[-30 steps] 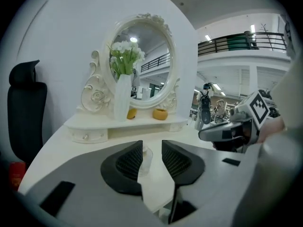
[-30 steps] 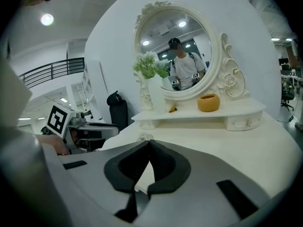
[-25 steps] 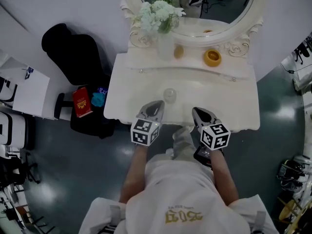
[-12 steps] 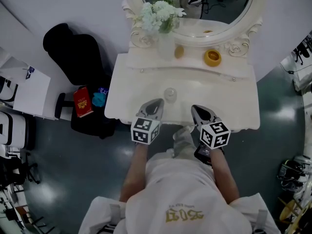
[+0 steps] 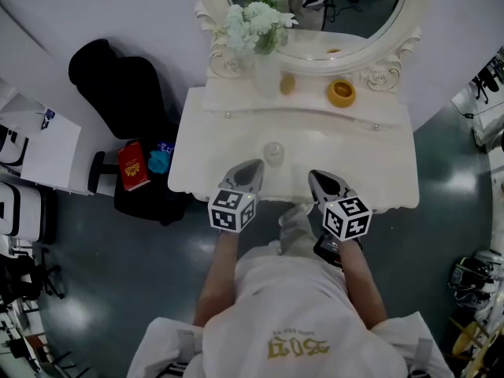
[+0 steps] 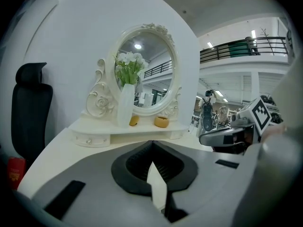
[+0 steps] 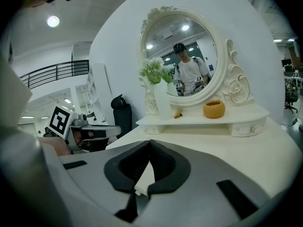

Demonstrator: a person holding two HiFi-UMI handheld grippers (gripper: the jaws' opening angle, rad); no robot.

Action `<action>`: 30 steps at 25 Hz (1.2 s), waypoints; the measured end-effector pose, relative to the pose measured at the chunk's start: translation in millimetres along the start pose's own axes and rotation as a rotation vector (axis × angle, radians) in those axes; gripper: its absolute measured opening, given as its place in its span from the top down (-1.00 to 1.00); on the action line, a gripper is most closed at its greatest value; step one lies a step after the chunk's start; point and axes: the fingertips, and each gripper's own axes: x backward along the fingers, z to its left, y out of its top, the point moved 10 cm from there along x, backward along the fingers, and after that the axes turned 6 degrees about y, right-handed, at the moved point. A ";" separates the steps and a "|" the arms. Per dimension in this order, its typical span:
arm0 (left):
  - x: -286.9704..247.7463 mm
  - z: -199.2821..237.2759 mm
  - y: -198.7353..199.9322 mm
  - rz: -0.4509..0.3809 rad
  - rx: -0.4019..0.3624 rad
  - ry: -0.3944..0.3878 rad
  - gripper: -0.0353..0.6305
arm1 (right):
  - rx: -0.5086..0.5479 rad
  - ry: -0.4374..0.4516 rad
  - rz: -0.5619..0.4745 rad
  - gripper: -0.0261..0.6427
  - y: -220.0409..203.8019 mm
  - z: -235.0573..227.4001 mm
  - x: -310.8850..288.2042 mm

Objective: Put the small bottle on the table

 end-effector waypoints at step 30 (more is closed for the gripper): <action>-10.5 1.4 2.7 -0.037 0.050 -0.042 0.85 | -0.007 -0.002 -0.004 0.89 2.6 -18.4 4.1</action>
